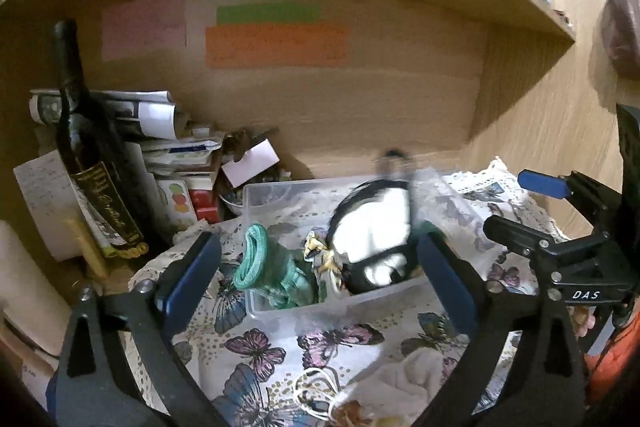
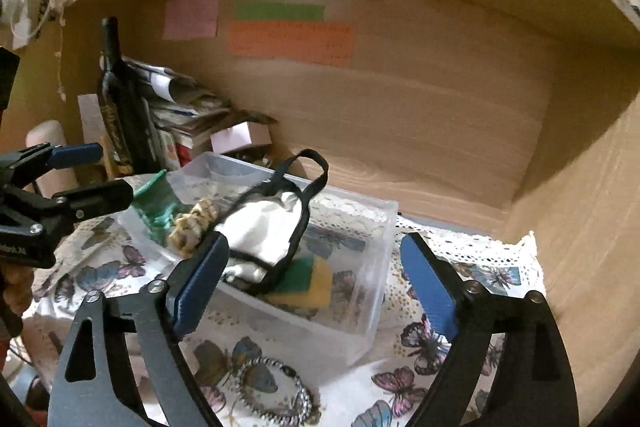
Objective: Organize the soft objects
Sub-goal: 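Release the cloth and black-strapped mask into the clear box with both tools, then grasp the white cloth bag with the left tool while the right tool grasps the bracelet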
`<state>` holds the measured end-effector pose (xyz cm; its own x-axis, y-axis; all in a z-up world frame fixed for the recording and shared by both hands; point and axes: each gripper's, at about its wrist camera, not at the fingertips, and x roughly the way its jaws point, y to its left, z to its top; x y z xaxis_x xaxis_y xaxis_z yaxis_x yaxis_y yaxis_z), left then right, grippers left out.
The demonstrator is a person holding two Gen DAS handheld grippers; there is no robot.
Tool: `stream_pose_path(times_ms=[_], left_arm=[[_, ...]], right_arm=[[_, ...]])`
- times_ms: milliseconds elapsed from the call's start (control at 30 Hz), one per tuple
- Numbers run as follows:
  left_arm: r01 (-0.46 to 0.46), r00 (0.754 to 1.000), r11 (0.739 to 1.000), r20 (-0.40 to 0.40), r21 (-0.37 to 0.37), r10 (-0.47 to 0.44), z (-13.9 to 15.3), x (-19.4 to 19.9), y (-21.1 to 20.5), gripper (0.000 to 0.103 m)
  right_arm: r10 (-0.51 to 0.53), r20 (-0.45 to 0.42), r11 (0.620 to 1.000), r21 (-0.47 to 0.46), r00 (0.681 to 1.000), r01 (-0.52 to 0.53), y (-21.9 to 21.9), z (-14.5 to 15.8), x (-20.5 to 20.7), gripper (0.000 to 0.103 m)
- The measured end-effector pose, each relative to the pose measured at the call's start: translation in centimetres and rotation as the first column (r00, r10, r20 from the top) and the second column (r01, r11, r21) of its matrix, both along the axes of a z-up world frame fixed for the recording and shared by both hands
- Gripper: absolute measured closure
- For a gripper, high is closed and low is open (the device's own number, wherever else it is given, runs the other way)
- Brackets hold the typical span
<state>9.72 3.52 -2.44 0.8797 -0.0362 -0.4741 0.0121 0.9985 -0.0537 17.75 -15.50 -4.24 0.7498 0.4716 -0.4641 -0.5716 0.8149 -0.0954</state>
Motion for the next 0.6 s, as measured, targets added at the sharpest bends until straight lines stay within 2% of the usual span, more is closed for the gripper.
stream_pose_path(times_ms=[100, 233, 400, 600], left_arm=[[0.020, 1.000, 1.000, -0.016, 0.007, -0.020, -0.3, -0.8, -0.4, 0.001], [0.029, 0.998, 0.999, -0.057, -0.023, -0.030, -1.5, -1.3, -0.7, 0.001], [0.062, 0.991, 0.997, -0.113, -0.054, -0.068, -3.4, -1.9, -1.6, 0.001], [0.081, 0.977, 0.994, -0.192, -0.068, -0.093, -6.0, -2.0, -2.8, 0.001]], right_arm=[[-0.002, 0.015, 1.000, 0.002, 1.000, 0.002, -0.7, 0.2, -1.2, 0.015], [-0.008, 0.023, 1.000, -0.008, 1.000, 0.009, -1.4, 0.0, -2.5, 0.012], [-0.013, -0.024, 1.000, -0.014, 1.000, 0.013, -2.2, -1.6, -3.2, 0.011], [-0.014, -0.136, 0.999, -0.050, 0.991, 0.007, -2.5, -4.7, -3.1, 0.011]])
